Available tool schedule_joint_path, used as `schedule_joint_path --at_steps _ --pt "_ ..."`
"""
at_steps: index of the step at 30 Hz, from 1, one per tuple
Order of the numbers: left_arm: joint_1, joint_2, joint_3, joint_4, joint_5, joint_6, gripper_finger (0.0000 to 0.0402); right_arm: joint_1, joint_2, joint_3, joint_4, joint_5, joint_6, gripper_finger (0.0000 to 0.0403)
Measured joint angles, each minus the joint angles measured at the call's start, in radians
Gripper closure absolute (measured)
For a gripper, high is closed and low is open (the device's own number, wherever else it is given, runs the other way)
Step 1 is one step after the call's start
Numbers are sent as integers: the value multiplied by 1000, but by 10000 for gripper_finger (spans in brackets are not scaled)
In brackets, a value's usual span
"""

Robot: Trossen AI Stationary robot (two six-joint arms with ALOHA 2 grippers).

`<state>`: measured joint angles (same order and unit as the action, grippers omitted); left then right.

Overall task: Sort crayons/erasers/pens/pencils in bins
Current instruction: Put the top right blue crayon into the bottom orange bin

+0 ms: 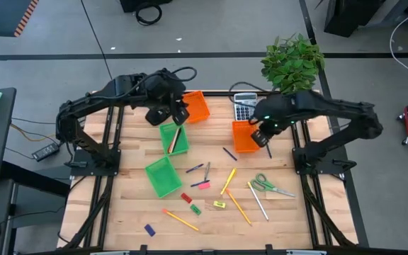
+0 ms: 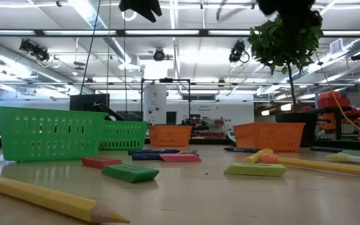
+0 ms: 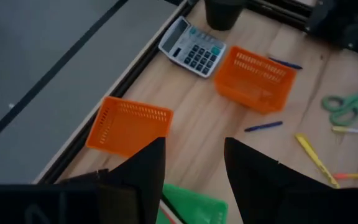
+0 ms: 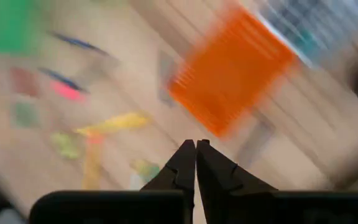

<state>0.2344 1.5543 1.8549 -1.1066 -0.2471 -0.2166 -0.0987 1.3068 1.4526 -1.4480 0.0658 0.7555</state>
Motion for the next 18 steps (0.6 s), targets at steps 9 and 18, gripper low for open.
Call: schedule_joint_path --at_steps 9,18 --pt "23 0 0 3 64 79 228 -131 25 -258 137 -129 37 319" --pt "23 0 -1 -15 69 106 232 -182 24 -533 240 -150 71 275"
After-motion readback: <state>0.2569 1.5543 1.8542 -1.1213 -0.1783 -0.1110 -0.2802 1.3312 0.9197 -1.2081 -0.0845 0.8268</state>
